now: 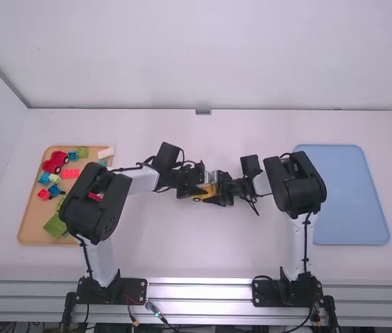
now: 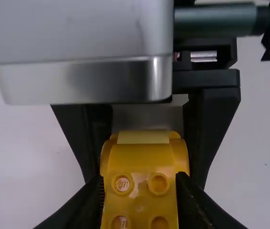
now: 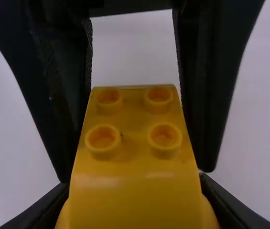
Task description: Assemble lego blocks to make yellow taxi
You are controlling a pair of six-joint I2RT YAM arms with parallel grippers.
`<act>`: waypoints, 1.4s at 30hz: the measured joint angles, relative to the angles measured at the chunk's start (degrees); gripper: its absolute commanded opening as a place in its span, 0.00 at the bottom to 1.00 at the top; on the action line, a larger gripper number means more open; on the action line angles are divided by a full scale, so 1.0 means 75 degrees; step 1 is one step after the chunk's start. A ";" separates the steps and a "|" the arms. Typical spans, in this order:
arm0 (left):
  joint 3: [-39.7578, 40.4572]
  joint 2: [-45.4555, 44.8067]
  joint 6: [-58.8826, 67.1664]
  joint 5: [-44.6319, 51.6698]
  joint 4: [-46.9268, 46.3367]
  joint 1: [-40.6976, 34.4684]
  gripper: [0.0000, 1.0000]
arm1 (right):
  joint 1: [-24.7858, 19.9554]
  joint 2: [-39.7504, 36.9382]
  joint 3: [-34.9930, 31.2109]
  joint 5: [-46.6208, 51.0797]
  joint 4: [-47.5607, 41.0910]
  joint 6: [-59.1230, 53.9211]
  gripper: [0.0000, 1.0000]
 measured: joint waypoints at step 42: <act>-0.0029 -0.1186 -0.5284 -0.1816 0.0766 0.4080 0.99 | -0.3246 -0.5068 0.0423 0.5254 -0.4418 0.2509 0.41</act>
